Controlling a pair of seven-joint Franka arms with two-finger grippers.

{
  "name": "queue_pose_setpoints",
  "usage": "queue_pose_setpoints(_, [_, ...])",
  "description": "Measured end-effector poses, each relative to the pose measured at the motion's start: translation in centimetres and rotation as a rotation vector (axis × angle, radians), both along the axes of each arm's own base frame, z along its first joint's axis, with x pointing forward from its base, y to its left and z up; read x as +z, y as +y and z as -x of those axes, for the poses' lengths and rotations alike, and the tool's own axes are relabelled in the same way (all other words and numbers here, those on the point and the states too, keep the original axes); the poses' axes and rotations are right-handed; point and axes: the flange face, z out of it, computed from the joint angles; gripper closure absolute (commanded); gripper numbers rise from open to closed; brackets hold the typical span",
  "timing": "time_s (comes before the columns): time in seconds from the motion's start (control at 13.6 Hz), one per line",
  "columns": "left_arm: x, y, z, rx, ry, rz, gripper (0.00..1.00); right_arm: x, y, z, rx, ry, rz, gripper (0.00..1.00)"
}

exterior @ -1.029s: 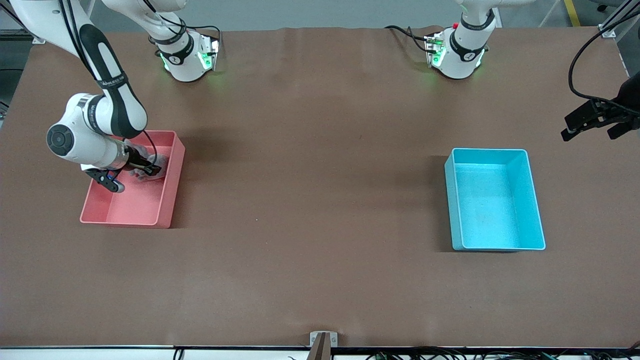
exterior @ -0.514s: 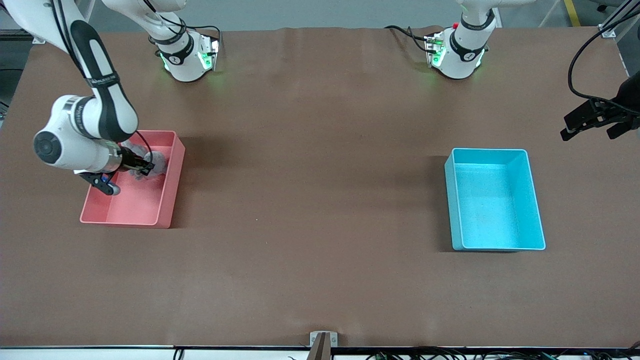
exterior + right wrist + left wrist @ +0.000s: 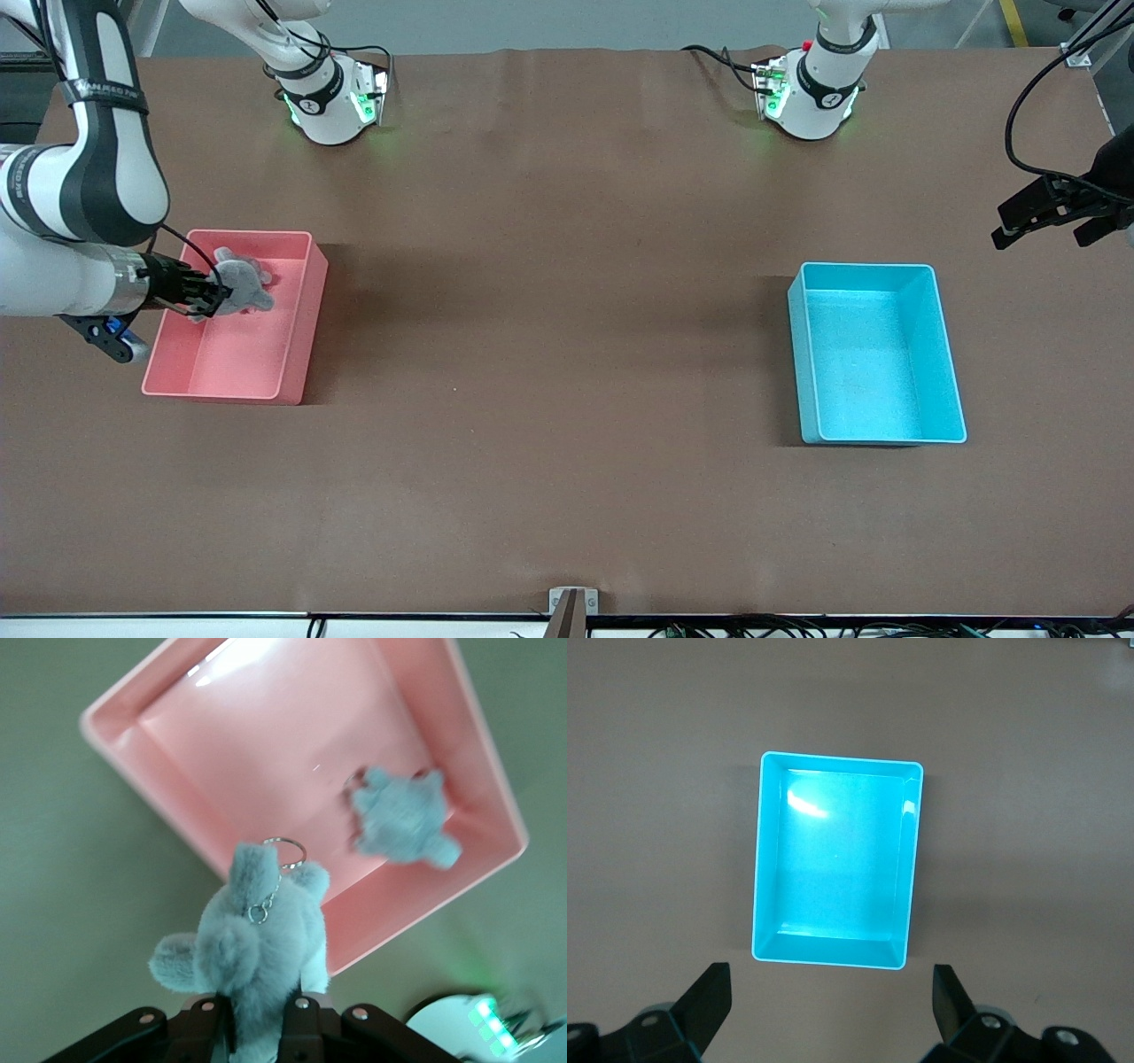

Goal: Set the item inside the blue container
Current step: 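Carry the plush with the right gripper to the table middle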

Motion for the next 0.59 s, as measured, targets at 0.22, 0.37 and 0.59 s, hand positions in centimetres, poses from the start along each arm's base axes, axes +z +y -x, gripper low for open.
queue_pose_setpoints(0.22, [0.0, 0.0, 0.0, 0.001, 0.001, 0.000, 0.00, -0.1, 10.4, 0.2, -0.094, -0.019, 0.018, 0.99])
queue_pose_setpoints(0.37, [0.0, 0.1, 0.0, 0.001, 0.001, 0.000, 0.00, -0.7, 17.8, 0.6, -0.146, -0.081, 0.042, 0.99])
queue_pose_setpoints(0.59, [0.0, 0.1, 0.0, 0.002, 0.002, 0.000, 0.00, -3.8, 29.4, 2.5, -0.222, -0.183, 0.059, 0.99])
